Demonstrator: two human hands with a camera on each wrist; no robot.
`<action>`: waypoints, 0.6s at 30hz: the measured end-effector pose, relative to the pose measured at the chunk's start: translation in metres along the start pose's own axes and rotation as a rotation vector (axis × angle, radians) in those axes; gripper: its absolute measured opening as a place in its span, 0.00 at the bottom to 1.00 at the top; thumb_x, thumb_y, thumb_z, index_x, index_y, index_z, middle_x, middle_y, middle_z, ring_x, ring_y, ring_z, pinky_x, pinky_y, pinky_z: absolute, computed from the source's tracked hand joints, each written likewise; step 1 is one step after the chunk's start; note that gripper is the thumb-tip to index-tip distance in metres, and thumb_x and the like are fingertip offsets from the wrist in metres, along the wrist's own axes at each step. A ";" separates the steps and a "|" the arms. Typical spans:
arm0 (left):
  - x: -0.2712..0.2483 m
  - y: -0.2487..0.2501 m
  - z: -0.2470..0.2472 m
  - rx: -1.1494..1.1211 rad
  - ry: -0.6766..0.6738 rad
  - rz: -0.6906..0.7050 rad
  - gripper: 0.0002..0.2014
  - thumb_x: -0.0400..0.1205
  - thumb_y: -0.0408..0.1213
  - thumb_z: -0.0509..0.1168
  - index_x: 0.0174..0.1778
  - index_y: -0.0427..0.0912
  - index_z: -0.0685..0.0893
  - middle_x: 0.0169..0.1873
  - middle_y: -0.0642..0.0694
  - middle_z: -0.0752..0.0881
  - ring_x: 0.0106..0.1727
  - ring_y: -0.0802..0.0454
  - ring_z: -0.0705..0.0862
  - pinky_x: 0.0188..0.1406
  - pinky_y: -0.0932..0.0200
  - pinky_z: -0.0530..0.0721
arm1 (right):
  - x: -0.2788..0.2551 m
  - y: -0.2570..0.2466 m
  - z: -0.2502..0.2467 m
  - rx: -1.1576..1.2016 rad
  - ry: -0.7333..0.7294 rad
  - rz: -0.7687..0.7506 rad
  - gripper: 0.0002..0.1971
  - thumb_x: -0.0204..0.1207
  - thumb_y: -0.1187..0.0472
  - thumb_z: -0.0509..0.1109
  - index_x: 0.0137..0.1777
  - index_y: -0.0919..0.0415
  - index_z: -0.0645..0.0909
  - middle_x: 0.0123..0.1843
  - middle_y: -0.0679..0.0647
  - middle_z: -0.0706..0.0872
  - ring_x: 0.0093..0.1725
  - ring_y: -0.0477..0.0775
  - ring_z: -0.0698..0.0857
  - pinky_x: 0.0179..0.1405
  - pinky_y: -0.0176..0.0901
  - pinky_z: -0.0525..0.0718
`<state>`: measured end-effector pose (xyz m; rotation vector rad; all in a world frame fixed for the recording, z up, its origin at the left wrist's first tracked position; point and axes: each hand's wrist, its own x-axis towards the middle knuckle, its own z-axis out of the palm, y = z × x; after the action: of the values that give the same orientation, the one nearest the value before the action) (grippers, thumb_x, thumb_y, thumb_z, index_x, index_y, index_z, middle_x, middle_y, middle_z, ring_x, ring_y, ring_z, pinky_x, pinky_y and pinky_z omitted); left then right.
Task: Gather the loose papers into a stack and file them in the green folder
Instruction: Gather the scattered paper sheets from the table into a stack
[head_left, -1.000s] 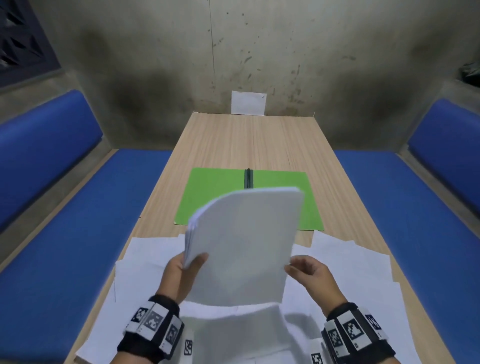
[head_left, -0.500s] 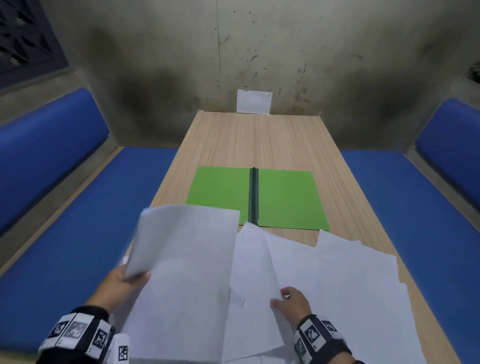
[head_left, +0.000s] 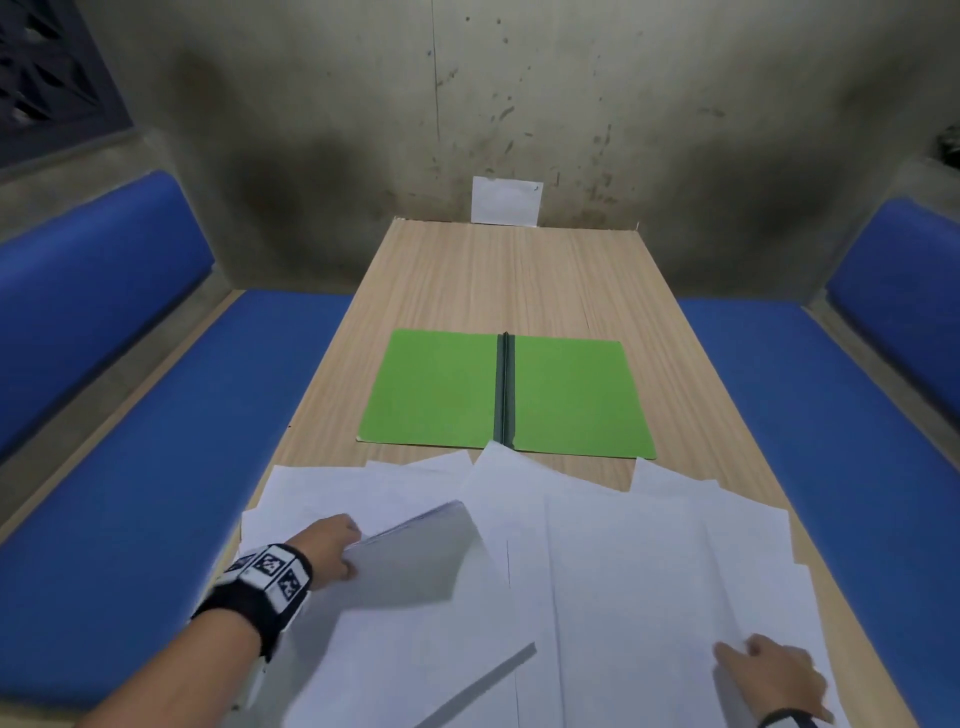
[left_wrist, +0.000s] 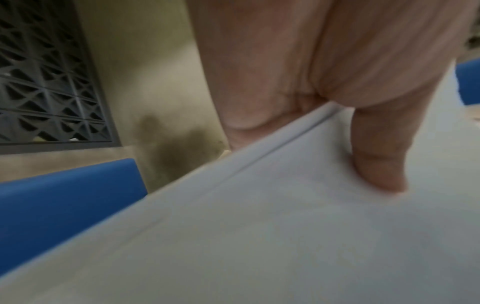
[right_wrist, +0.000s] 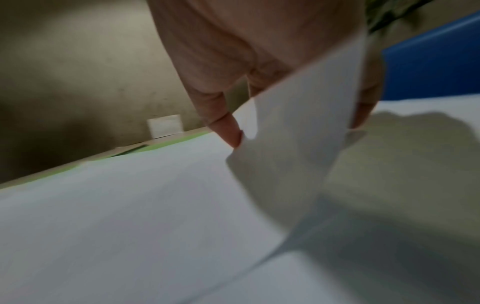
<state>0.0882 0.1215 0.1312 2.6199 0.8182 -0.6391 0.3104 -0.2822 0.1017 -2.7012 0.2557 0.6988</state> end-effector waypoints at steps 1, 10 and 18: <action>0.005 0.002 0.003 0.044 0.004 0.021 0.24 0.79 0.41 0.62 0.72 0.41 0.73 0.78 0.45 0.66 0.77 0.51 0.66 0.73 0.64 0.65 | 0.000 0.006 -0.004 0.000 0.030 0.024 0.15 0.73 0.44 0.65 0.48 0.55 0.80 0.57 0.60 0.77 0.56 0.60 0.78 0.58 0.42 0.74; 0.023 0.019 0.016 0.331 -0.149 -0.018 0.25 0.78 0.43 0.59 0.73 0.44 0.70 0.77 0.51 0.64 0.74 0.51 0.71 0.80 0.37 0.48 | 0.001 0.022 0.001 0.322 0.290 -0.013 0.09 0.64 0.73 0.75 0.24 0.72 0.81 0.31 0.61 0.75 0.35 0.64 0.79 0.45 0.40 0.74; 0.016 0.027 -0.004 0.254 -0.076 0.002 0.22 0.80 0.38 0.57 0.73 0.45 0.71 0.71 0.43 0.74 0.74 0.47 0.71 0.73 0.52 0.66 | 0.010 0.020 -0.002 0.515 0.275 -0.199 0.19 0.71 0.82 0.64 0.60 0.67 0.76 0.41 0.67 0.79 0.38 0.63 0.76 0.30 0.14 0.70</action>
<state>0.1171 0.1092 0.1313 2.7985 0.7557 -0.8897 0.3149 -0.3023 0.0931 -2.2740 0.1953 0.1670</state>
